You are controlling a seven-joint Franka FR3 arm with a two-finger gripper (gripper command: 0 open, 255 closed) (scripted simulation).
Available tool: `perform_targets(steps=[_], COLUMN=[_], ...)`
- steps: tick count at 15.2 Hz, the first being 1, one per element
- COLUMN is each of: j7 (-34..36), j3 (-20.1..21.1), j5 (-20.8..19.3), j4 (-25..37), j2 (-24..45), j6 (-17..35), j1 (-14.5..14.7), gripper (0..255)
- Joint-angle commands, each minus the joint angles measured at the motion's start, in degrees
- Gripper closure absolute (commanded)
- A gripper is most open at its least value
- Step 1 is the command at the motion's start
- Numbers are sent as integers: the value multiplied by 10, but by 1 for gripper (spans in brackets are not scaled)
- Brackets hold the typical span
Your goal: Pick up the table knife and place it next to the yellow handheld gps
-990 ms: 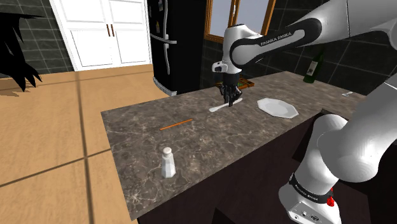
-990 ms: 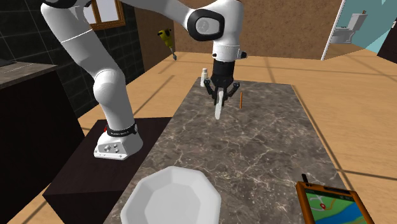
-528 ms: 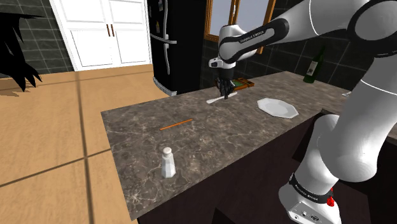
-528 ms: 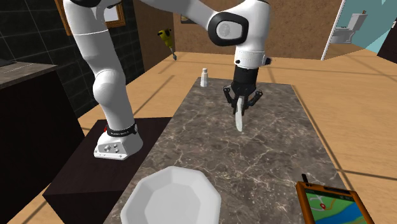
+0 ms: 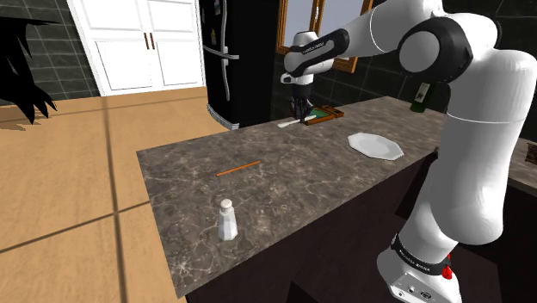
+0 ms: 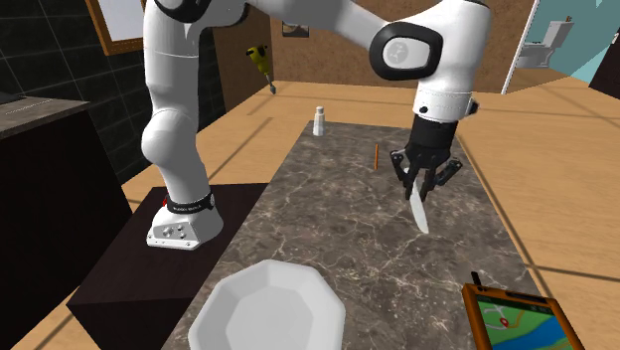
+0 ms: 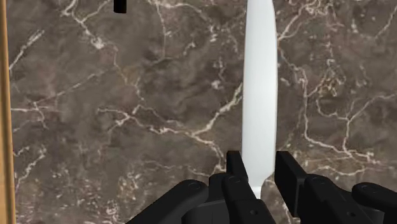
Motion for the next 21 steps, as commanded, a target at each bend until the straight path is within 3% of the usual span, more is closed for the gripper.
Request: perform_targets(steps=[1, 3, 21], j7=[-26, -56, -63], j3=[0, 3, 19], j5=[26, 57, 81], j4=[60, 145, 75], j2=[47, 110, 153], j6=[-19, -46, 62], j1=[-21, -55, -62], gripper=[255, 255, 255])
